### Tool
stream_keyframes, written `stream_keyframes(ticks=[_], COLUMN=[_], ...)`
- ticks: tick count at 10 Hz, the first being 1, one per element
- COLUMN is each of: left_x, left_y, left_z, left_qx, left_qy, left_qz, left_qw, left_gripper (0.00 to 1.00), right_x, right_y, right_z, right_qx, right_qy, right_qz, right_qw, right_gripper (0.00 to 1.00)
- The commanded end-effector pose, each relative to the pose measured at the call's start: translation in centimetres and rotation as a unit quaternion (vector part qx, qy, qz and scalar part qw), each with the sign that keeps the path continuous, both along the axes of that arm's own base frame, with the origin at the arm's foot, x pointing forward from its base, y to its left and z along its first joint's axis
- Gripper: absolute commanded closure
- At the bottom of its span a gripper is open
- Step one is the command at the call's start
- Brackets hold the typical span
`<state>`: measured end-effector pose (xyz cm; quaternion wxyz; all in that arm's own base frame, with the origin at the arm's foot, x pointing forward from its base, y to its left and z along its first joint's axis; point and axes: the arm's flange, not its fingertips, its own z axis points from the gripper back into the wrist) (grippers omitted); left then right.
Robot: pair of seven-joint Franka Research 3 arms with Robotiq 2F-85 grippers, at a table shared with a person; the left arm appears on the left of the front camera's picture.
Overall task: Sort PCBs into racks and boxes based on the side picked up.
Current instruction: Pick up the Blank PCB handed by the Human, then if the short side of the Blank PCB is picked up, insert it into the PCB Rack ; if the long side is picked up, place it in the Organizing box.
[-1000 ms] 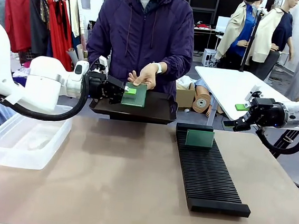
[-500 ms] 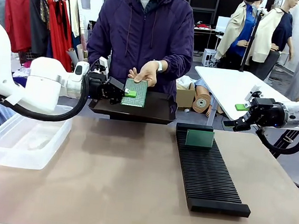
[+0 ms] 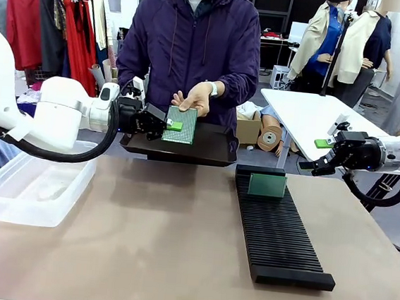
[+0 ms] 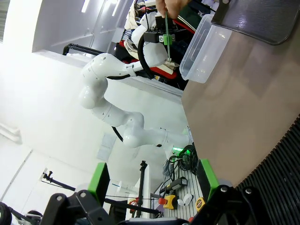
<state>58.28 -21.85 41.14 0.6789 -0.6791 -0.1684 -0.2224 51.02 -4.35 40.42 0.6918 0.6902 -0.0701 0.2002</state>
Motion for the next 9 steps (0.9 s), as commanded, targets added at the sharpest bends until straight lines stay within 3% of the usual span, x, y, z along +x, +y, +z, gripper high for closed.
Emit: stream_keyframes(ticks=[1,9], left_x=[-0.07,-0.07], left_y=[-0.06,-0.06], left_z=[0.09,0.09], left_qx=[-0.003,-0.003], left_qy=[-0.003,-0.003], left_qz=[-0.003,-0.003], left_qw=[1.0,1.0], left_gripper=[1.0,1.0], right_x=[0.06,0.06], right_y=[-0.06,-0.06], right_z=[0.07,0.07], right_qx=[-0.003,-0.003], right_qy=[-0.01,-0.01], right_qz=[-0.001,-0.001], right_qw=[1.0,1.0], right_gripper=[0.0,0.0])
